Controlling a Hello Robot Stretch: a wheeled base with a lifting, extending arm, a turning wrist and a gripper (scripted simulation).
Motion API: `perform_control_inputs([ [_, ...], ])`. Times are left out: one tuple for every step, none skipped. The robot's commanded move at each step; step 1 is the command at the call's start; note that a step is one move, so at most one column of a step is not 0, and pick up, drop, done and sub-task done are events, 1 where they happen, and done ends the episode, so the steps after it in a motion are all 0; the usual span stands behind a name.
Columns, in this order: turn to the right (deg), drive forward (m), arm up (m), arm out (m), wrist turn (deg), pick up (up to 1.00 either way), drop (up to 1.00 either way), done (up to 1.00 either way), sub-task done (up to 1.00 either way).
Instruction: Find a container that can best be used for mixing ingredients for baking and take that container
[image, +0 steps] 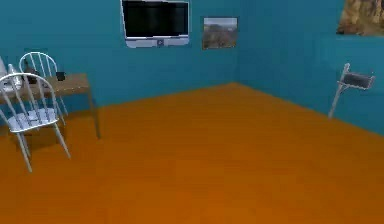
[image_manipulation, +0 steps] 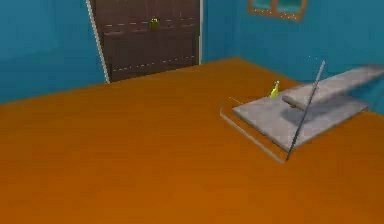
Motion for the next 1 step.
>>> perform_control_inputs([
  [-45.0, 0.00, 0.00, 0.00, 0.0, 0.00, 0.00, 0.00, 0.00],
])
